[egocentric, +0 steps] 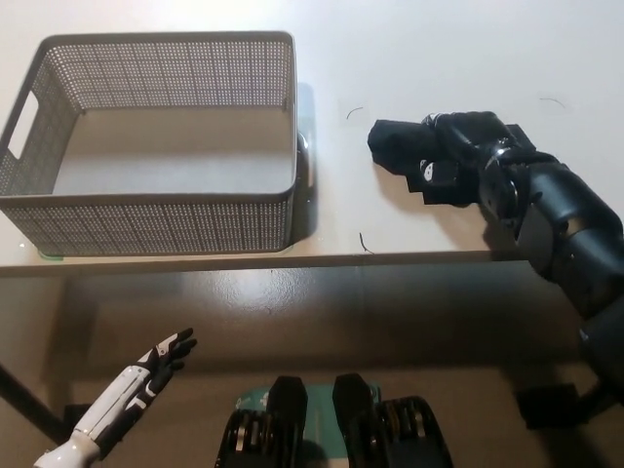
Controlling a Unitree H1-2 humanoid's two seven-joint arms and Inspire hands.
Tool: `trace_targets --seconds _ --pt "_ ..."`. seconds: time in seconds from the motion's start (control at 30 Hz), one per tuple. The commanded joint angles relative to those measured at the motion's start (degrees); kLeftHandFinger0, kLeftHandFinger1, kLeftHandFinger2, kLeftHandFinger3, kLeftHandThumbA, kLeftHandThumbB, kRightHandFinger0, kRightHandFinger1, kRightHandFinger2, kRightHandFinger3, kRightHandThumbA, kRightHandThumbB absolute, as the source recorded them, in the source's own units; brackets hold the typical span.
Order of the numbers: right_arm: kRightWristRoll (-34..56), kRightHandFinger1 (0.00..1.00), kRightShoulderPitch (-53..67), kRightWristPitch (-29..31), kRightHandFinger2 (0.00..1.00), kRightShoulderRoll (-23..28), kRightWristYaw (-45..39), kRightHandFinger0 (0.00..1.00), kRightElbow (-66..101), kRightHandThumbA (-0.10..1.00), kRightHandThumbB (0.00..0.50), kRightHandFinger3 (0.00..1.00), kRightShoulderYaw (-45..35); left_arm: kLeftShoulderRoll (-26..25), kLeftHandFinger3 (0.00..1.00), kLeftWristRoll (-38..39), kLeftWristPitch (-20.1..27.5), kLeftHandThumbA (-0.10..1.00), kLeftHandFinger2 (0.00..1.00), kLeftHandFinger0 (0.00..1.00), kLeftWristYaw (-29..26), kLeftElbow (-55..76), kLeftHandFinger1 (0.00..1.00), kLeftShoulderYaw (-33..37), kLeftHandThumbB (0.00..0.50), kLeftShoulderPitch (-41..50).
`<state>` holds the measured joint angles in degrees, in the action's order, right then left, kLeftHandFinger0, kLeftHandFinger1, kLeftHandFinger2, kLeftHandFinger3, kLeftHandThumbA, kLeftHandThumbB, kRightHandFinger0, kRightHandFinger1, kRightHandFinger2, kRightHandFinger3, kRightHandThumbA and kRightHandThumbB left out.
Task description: Use the right hand to pick up the pencil case on the right hand side and put it into a grey container on the left side
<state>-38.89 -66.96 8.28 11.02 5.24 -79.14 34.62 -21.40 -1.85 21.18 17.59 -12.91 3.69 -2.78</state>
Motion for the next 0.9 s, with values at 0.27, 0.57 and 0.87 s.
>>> trace_targets --seconds 0.27,0.57,0.87 --pt "3.8 0.32 -2.3 9.3 0.87 3.2 14.6 0.00 3.5 -0.10 0.118 0.80 -6.7 -0.9 1.00 1.0 2.7 1.00 1.00 1.00 0.0 -0.3 1.00 -0.7 0.376 -1.3" --pt "4.5 0.51 -5.2 11.4 0.85 5.1 16.0 0.00 13.0 -0.10 0.127 0.98 -12.3 -0.9 1.00 0.2 2.5 1.00 1.00 1.00 -0.4 0.0 1.00 -0.8 0.362 -0.7" --pt "3.8 0.47 -8.3 9.6 0.76 4.8 13.9 0.00 24.4 -0.10 0.163 0.90 -14.6 -1.1 1.00 -0.1 2.6 1.00 1.00 1.00 -0.3 0.3 1.00 -0.7 0.358 -0.5"
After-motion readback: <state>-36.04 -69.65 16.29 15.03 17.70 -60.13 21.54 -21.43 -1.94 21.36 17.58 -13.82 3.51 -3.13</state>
